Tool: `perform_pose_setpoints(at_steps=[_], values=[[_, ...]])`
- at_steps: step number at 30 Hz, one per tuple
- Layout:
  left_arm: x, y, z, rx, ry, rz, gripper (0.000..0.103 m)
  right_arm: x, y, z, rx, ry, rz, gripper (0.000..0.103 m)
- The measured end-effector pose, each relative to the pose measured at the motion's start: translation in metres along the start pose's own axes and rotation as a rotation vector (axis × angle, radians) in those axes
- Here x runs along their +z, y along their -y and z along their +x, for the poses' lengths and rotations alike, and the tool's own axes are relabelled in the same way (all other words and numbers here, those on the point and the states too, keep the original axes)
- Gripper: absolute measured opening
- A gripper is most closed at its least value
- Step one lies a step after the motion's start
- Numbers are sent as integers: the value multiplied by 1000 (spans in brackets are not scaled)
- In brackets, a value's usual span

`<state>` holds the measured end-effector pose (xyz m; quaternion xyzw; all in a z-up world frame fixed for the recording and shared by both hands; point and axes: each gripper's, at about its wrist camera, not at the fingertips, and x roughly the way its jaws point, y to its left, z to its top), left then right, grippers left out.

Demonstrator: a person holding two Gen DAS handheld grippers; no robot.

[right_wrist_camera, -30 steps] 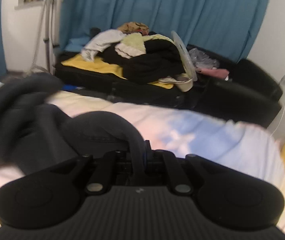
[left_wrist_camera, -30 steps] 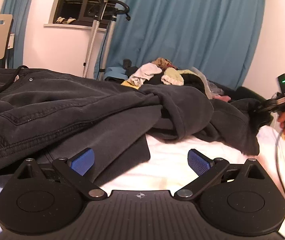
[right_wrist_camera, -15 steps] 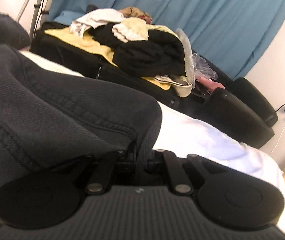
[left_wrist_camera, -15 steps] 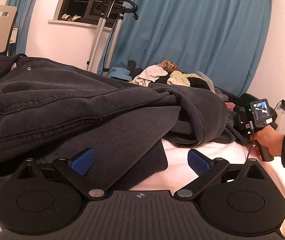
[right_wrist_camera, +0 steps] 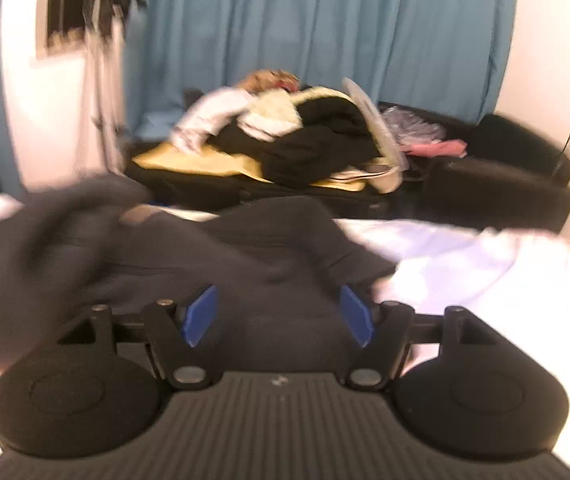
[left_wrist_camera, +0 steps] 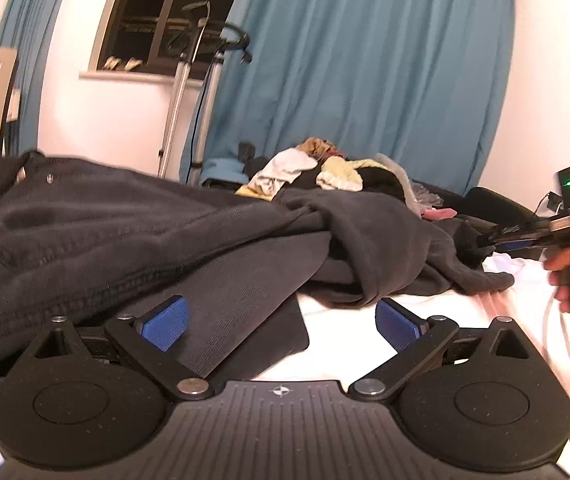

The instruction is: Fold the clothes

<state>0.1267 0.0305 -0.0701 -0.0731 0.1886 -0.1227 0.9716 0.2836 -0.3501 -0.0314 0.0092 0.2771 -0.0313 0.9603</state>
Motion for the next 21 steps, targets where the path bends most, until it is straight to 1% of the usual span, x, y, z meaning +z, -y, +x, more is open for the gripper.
perform_pose_setpoints(at_steps=[1, 3, 8, 10, 12, 15, 18, 20, 21], values=[[1, 2, -4, 1, 9, 12, 100, -5, -4, -19, 41, 12, 46, 69], [1, 6, -13, 5, 26, 41, 100, -15, -18, -52, 96, 27, 107, 70], [1, 16, -29, 24, 49, 94, 100, -40, -49, -112, 255, 10, 248, 70], [2, 19, -34, 28, 56, 100, 100, -43, -60, -129, 303, 34, 252, 70], [3, 20, -37, 41, 65, 110, 100, -50, -66, -146, 315, 59, 263, 70], [5, 22, -37, 62, 56, 134, 100, -61, -67, -155, 344, 41, 313, 70], [13, 26, -21, 89, 19, 221, 100, -67, -64, -155, 305, 40, 313, 71], [20, 31, -5, 104, -8, 301, 100, -65, -57, -148, 297, 44, 329, 71], [24, 33, 4, 115, -18, 342, 100, -67, -52, -146, 307, 47, 359, 71]])
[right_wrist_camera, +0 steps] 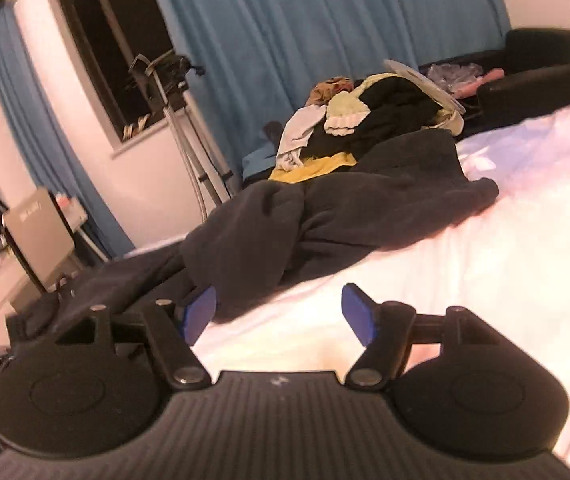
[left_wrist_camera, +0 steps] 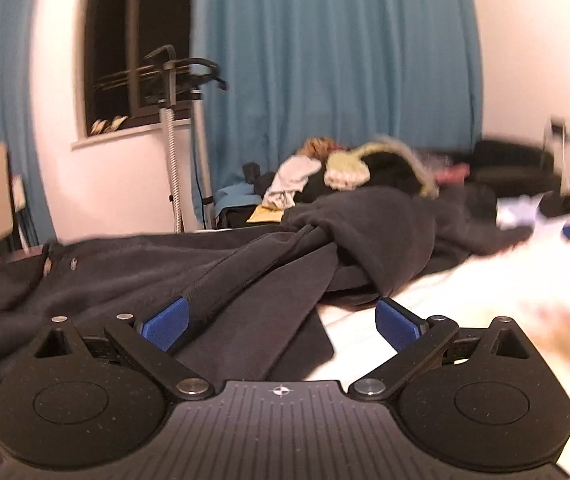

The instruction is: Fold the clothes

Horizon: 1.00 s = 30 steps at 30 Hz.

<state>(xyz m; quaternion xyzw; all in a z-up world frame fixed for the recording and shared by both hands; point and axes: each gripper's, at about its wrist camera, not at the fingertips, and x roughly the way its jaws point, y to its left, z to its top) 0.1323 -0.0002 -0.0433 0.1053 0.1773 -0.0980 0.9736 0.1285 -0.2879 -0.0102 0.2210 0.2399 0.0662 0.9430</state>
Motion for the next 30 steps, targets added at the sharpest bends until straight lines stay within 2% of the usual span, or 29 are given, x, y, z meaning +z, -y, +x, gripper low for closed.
perform_pose_setpoints(at_steps=[6, 10, 13, 15, 16, 18, 21, 24, 26, 30], values=[[31, 14, 69, 21, -64, 184, 95, 1, 32, 23, 20, -14, 86, 72], [41, 14, 117, 18, -126, 181, 93, -2, 53, 32, 24, -23, 153, 72], [42, 11, 150, 23, -196, 145, 85, -4, 64, 42, 25, -32, 166, 72], [39, 7, 158, 0, -209, 65, 64, -7, 72, 51, 22, -52, 179, 72], [38, 7, 158, -1, -209, 31, 59, -7, 75, 54, 29, -58, 190, 72], [35, 10, 148, 4, -191, -7, 28, -8, 80, 58, 46, -57, 204, 72], [34, 15, 119, -9, -157, -5, 12, -8, 83, 58, 58, -54, 209, 72], [28, 26, 83, -49, -124, -15, 10, -9, 78, 51, 54, -39, 183, 72], [17, 36, 63, -79, -130, -31, 10, -10, 72, 48, 57, -24, 139, 72], [-3, 42, 38, -103, -104, -53, 10, -15, 60, 44, 87, -7, 70, 72]])
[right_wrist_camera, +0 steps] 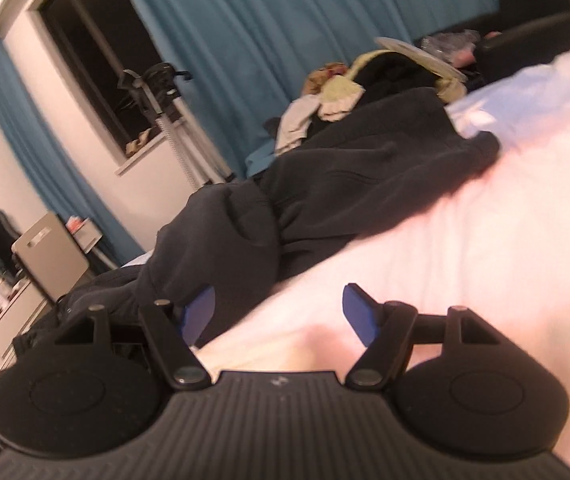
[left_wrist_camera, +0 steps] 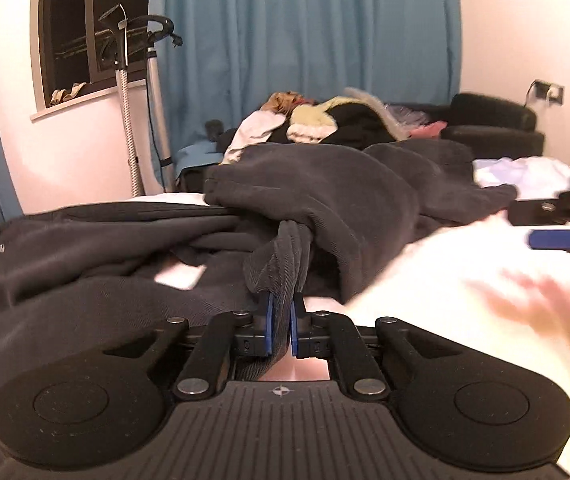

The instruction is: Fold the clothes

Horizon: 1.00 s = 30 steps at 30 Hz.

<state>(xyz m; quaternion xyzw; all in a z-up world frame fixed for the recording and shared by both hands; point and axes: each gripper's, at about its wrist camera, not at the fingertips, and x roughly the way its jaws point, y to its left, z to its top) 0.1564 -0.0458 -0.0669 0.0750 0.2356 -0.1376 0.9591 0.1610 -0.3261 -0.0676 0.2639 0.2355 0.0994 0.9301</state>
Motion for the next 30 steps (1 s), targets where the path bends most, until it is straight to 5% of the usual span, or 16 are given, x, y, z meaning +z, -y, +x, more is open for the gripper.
perform_pose_setpoints(at_steps=[10, 14, 21, 26, 28, 29, 30], values=[[-12, -13, -7, -38, 63, -100, 10, -12, -41, 0, 42, 2, -159, 72], [-21, -17, 0, -70, 47, -110, 10, 4, -79, 31, 36, 14, -268, 72], [-29, -32, 4, -140, 44, -200, 10, 46, -173, 180, 19, -114, -487, 78], [-35, -36, 8, -159, 45, -199, 10, 32, -207, 267, -81, -286, -692, 78], [-36, -37, 11, -164, 39, -203, 10, 18, -205, 282, -126, -338, -801, 67], [-36, -38, 11, -168, 36, -211, 10, 14, -202, 283, -130, -362, -828, 39], [-36, -40, 11, -174, 33, -221, 10, 18, -197, 277, -120, -357, -809, 24]])
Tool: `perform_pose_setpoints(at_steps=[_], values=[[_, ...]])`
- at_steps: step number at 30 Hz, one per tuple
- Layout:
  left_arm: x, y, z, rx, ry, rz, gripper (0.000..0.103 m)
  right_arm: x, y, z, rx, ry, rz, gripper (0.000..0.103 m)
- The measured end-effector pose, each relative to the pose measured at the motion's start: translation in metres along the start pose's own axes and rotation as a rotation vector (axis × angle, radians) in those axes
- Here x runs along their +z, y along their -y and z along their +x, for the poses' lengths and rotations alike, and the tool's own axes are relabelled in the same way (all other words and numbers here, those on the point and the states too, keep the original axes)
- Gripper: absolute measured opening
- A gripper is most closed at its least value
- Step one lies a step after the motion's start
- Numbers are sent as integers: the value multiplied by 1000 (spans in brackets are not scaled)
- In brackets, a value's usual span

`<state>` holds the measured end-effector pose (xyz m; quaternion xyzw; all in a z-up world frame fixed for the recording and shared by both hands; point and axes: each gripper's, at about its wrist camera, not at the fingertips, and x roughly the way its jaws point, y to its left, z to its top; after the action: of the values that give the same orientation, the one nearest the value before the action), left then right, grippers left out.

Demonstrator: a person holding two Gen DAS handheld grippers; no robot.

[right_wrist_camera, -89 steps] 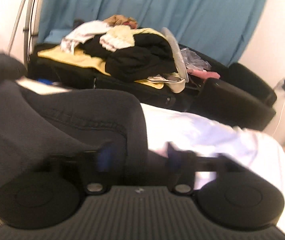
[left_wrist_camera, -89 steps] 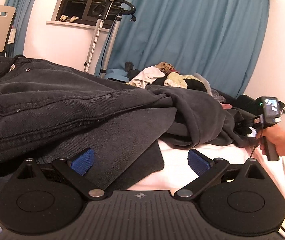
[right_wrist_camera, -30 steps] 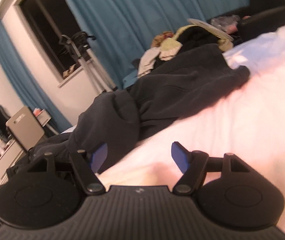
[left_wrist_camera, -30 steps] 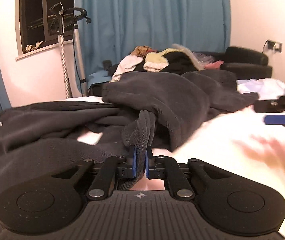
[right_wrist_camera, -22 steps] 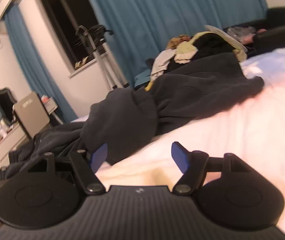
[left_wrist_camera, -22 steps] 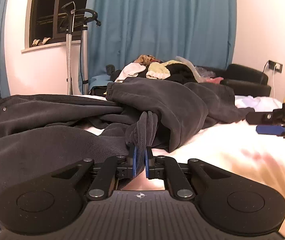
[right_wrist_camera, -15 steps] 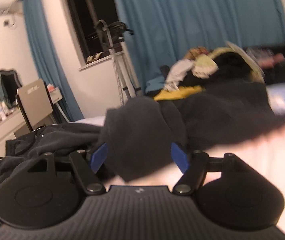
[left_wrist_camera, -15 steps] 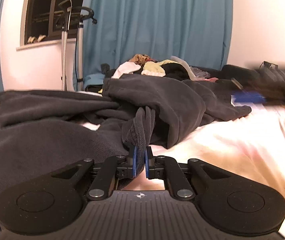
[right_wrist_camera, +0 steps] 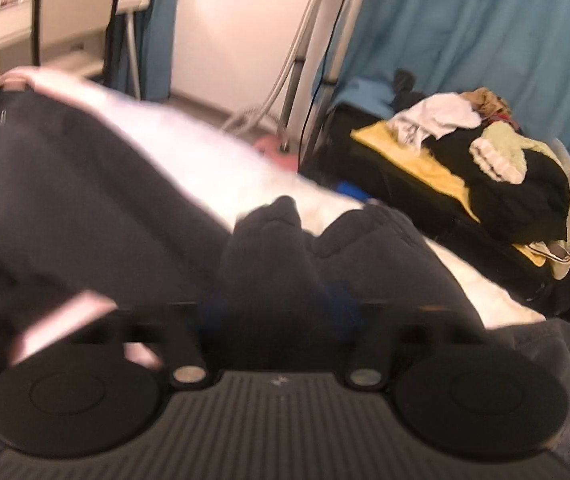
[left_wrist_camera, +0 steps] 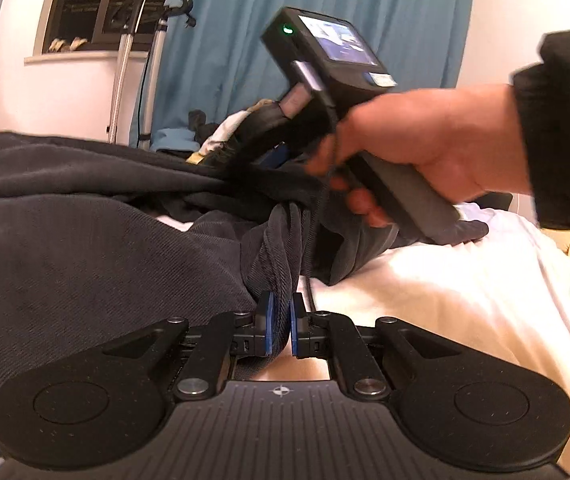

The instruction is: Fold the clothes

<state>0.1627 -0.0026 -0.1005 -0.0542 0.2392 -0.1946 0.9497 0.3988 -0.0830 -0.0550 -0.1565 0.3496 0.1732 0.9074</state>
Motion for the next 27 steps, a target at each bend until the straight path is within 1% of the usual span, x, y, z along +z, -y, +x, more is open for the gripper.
perform_pose_setpoints(at_steps=[1, 2, 3, 7, 9, 12, 14, 17, 18, 20, 22, 23, 25, 26, 27], values=[[1, -2, -1, -5, 2, -8, 10, -3, 6, -6, 10, 9, 18, 17], [2, -2, -4, -8, 7, -10, 10, -5, 13, -19, 4, 44, 57, 14], [3, -1, -6, -8, 10, -11, 10, -9, 20, -33, -9, 92, 93, 14], [4, -1, -9, 3, 6, -24, 10, -31, 63, -124, -47, 356, 272, 13], [6, -1, -12, 8, 7, -29, 9, -54, 87, -167, -84, 433, 361, 13], [8, -1, -17, 16, 13, -37, 9, -109, 125, -209, -131, 484, 534, 13], [8, 1, -21, 26, 14, -33, 9, -157, 145, -222, -173, 448, 706, 13], [6, 2, -22, 36, 0, -24, 9, -243, 180, -211, -209, 304, 1031, 15], [5, 3, -23, 42, -2, -16, 10, -277, 189, -202, -209, 220, 1158, 15], [4, 6, -25, 53, -3, -5, 10, -334, 203, -185, -167, 68, 1481, 14], [4, 9, -26, 53, 2, 12, 10, -360, 207, -180, -94, 108, 1638, 14], [3, 11, -26, 53, 7, 27, 11, -352, 207, -183, -114, 108, 1608, 18], [-1, 17, -28, 58, 24, 82, 16, -328, 205, -197, -171, 154, 1554, 24], [-3, 20, -28, 64, 27, 107, 23, -323, 205, -205, -176, 196, 1557, 30], [-4, 22, -26, 71, 26, 122, 38, -320, 204, -213, -180, 244, 1567, 34]])
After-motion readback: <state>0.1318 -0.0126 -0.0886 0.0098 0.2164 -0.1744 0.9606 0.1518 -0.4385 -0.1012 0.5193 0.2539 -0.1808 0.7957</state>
